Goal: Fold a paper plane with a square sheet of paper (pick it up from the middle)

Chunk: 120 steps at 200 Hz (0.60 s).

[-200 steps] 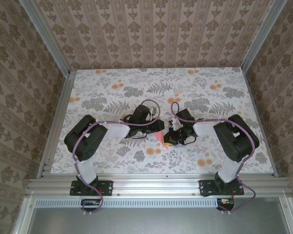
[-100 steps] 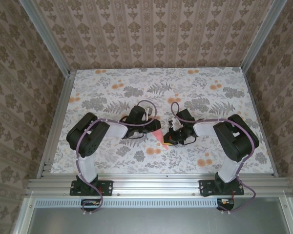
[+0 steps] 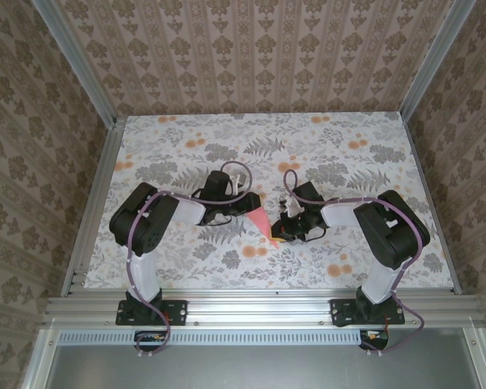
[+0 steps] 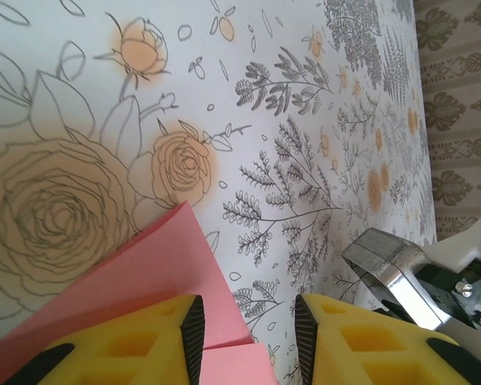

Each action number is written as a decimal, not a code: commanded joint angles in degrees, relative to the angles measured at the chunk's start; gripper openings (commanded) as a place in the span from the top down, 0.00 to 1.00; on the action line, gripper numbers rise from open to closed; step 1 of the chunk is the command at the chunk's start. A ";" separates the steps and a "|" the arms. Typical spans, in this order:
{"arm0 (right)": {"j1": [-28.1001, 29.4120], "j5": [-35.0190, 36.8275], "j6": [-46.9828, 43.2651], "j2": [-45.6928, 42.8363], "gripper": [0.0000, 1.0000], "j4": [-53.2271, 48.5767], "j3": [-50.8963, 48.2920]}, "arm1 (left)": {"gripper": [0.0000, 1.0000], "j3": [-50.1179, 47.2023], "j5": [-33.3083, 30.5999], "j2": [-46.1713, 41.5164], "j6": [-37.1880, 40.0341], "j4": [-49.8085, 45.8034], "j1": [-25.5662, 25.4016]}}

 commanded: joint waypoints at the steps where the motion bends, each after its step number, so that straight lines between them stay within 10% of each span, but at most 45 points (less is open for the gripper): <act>1: 0.34 9.47 -0.26 4.65 1.00 -7.65 -4.14 | 0.61 -0.11 -2.75 2.45 3.33 -0.75 3.22; 120: 0.36 8.35 0.62 4.54 1.00 -6.34 -3.37 | 0.56 2.59 -2.89 -6.57 6.28 -13.62 7.65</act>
